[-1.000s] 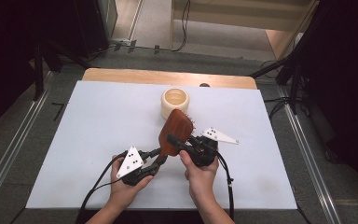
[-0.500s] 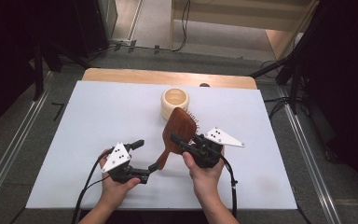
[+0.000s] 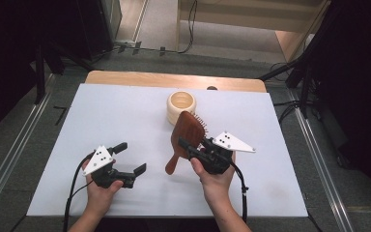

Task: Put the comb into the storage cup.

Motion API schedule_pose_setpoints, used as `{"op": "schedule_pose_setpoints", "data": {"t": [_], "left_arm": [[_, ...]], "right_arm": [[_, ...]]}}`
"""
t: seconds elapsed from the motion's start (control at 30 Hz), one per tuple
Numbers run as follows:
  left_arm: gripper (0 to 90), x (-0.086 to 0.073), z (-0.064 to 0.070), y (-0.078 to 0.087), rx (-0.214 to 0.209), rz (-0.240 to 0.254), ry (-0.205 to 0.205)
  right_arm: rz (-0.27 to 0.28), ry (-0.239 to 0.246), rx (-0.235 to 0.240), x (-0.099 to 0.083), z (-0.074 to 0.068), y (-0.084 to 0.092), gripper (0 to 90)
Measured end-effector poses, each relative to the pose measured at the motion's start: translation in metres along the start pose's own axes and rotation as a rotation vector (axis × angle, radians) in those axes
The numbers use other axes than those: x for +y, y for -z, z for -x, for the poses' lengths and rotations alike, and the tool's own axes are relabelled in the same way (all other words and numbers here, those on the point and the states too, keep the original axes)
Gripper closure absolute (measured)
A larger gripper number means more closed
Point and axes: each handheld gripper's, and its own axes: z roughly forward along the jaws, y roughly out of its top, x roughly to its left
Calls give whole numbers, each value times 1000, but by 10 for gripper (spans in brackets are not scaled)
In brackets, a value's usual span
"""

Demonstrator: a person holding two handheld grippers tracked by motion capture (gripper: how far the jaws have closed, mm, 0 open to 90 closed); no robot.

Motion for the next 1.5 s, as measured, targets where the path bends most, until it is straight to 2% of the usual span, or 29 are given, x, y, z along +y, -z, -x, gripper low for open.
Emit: {"op": "schedule_pose_setpoints", "data": {"t": [0.17, 0.53, 1.13, 1.5], "left_arm": [[0, -3, -11, 13, 38, 8, 6], [0, -6, -27, 37, 86, 11, 3], [0, -14, -46, 66, 116, 8, 8], [0, -18, -47, 67, 101, 13, 14]], "right_arm": [[4, 4, -6, 4, 3, 2, 532], [15, 14, -15, 14, 8, 4, 532], [27, 44, -34, 36, 13, 4, 531], [35, 60, -43, 48, 15, 2, 531]]}}
